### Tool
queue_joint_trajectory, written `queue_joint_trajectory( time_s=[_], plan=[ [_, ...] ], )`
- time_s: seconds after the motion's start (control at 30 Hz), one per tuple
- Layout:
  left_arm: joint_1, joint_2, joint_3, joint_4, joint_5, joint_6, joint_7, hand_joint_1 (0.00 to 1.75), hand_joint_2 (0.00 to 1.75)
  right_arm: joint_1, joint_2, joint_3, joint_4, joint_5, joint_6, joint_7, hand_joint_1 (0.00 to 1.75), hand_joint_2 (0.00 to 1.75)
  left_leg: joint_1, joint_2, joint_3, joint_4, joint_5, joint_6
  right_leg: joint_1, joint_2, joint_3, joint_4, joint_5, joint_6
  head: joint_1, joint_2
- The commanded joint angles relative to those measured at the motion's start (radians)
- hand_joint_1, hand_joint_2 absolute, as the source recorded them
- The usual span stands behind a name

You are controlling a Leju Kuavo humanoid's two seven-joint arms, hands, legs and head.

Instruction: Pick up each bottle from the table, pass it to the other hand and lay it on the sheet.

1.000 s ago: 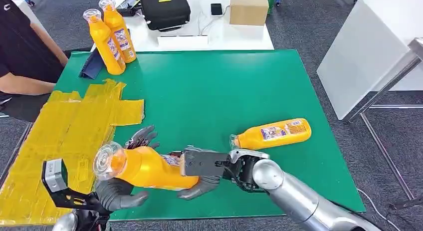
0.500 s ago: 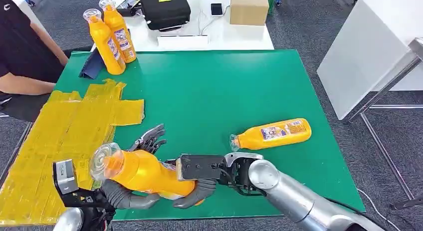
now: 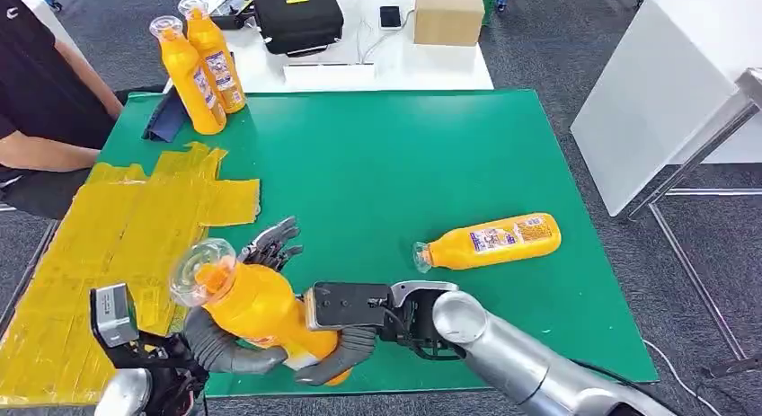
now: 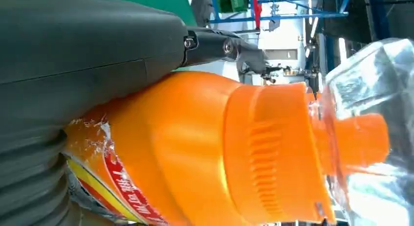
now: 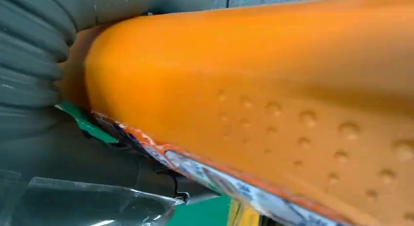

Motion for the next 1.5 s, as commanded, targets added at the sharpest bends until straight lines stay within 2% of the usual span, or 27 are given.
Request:
queue_joint_trajectory(
  time_s=[0.03, 0.4, 0.47, 0.53, 0.57, 0.6, 0.63, 0.67, 0.8, 0.9, 1.0, 1.07, 1.23, 1.37, 1.5],
  plan=[
    [-0.037, 0.012, -0.028, 0.064, 0.007, -0.005, -0.005, 1.75, 1.75, -0.035, 0.007, 0.069, 0.080, -0.003, 0.002, -0.002, 1.75, 1.75, 0.001, 0.000, 0.003, 0.000, 0.000, -0.001, 0.001, 0.000, 0.003, -0.001, 0.000, -0.002, 0.000, 0.000],
    [-0.005, 0.014, -0.006, 0.055, -0.007, -0.017, -0.027, 1.75, 1.75, 0.011, -0.020, 0.007, 0.045, 0.067, -0.034, -0.040, 1.75, 1.75, 0.001, 0.000, 0.004, 0.000, -0.001, -0.001, 0.001, 0.000, 0.004, -0.001, -0.001, -0.002, 0.000, 0.000],
    [0.009, 0.015, 0.009, 0.046, -0.041, -0.006, -0.038, 1.75, 1.75, 0.031, -0.028, -0.016, 0.023, 0.118, -0.059, -0.053, 1.75, 1.75, 0.001, -0.001, 0.004, -0.001, -0.001, -0.001, 0.001, -0.001, 0.004, -0.001, -0.001, -0.002, 0.000, 0.000],
    [0.028, 0.013, 0.041, 0.036, -0.115, 0.022, -0.057, 1.75, 1.75, 0.031, -0.078, -0.043, -0.029, 0.174, -0.122, -0.042, 1.75, 1.75, 0.001, 0.000, 0.003, 0.000, -0.001, -0.001, 0.001, 0.000, 0.004, -0.001, -0.001, -0.002, 0.000, 0.000],
    [0.037, 0.006, 0.068, 0.028, -0.183, 0.052, -0.065, 1.75, 1.75, 0.062, -0.090, -0.099, -0.067, 0.223, -0.173, -0.046, 0.68, 1.75, 0.000, -0.001, 0.002, 0.000, -0.001, 0.000, 0.000, -0.001, 0.002, 0.000, -0.001, -0.001, 0.000, 0.000],
    [0.040, 0.008, 0.076, 0.026, -0.197, 0.058, -0.066, 1.75, 1.75, 0.074, -0.096, -0.118, -0.078, 0.235, -0.184, -0.047, 0.68, 1.75, 0.001, -0.001, 0.002, 0.001, -0.001, 0.000, 0.001, -0.001, 0.003, -0.001, -0.001, -0.001, 0.000, 0.000],
    [0.043, 0.010, 0.092, 0.019, -0.237, 0.077, -0.070, 1.75, 1.75, 0.094, -0.103, -0.145, -0.105, 0.255, -0.200, -0.041, 0.00, 1.75, 0.001, -0.001, 0.003, 0.001, -0.002, 0.000, 0.001, -0.001, 0.004, -0.001, -0.001, -0.002, 0.000, 0.000],
    [0.050, 0.000, 0.125, 0.004, -0.413, 0.167, -0.081, 1.75, 1.75, 0.150, -0.098, -0.222, -0.151, 0.324, -0.258, -0.025, 0.00, 0.00, 0.000, -0.001, 0.001, 0.000, 0.000, 0.000, 0.000, -0.001, 0.001, 0.000, -0.001, -0.001, 0.000, 0.000],
    [0.037, -0.004, 0.205, 0.006, -0.702, 0.277, -0.091, 1.75, 1.75, 0.216, -0.141, -0.359, -0.253, 0.380, -0.258, -0.036, 0.00, 0.00, 0.001, -0.003, 0.001, 0.001, -0.001, 0.000, 0.001, -0.003, 0.002, 0.000, -0.001, -0.001, 0.000, 0.000],
    [0.016, 0.020, 0.246, 0.059, -0.901, 0.344, -0.086, 1.75, 1.75, 0.226, -0.189, -0.433, -0.298, 0.420, -0.239, -0.022, 0.00, 0.00, 0.001, -0.003, 0.000, 0.001, -0.001, -0.001, 0.001, -0.003, 0.001, 0.001, -0.001, -0.002, 0.000, 0.000],
    [0.014, 0.017, 0.258, 0.069, -0.904, 0.339, -0.099, 1.75, 1.75, 0.229, -0.191, -0.450, -0.301, 0.418, -0.224, -0.021, 0.00, 0.00, 0.000, -0.003, 0.000, 0.000, 0.000, 0.000, 0.000, -0.003, 0.001, 0.000, 0.000, -0.001, 0.000, 0.000],
    [0.010, 0.037, 0.250, 0.091, -1.079, 0.420, -0.070, 1.75, 1.75, 0.227, -0.206, -0.456, -0.304, 0.452, -0.227, -0.009, 0.00, 0.00, 0.000, -0.002, 0.001, 0.000, 0.000, 0.000, 0.000, -0.002, 0.001, 0.000, 0.000, -0.001, 0.000, 0.000],
    [-0.029, 0.098, 0.255, 0.292, -1.451, 0.604, -0.040, 1.75, 1.75, 0.260, -0.333, -0.548, -0.345, 0.494, -0.203, 0.009, 0.00, 0.00, -0.001, -0.003, 0.001, -0.001, 0.001, 0.000, -0.001, -0.003, 0.001, -0.001, 0.000, -0.001, 0.000, 0.000],
    [-0.063, 0.114, 0.227, 0.470, -1.580, 0.652, -0.020, 1.75, 1.75, 0.333, -0.412, -0.601, -0.362, 0.534, -0.167, -0.010, 0.00, 0.00, -0.001, -0.005, 0.003, -0.002, 0.000, 0.000, -0.001, -0.005, 0.003, -0.002, -0.001, -0.001, 0.000, 0.000],
    [-0.099, 0.122, 0.185, 0.598, -1.656, 0.661, -0.003, 1.75, 1.75, 0.350, -0.444, -0.625, -0.348, 0.550, -0.150, -0.014, 0.00, 0.00, -0.001, -0.003, 0.003, -0.001, 0.000, 0.000, -0.001, -0.003, 0.003, -0.002, -0.001, -0.001, 0.000, 0.000]
  ],
)
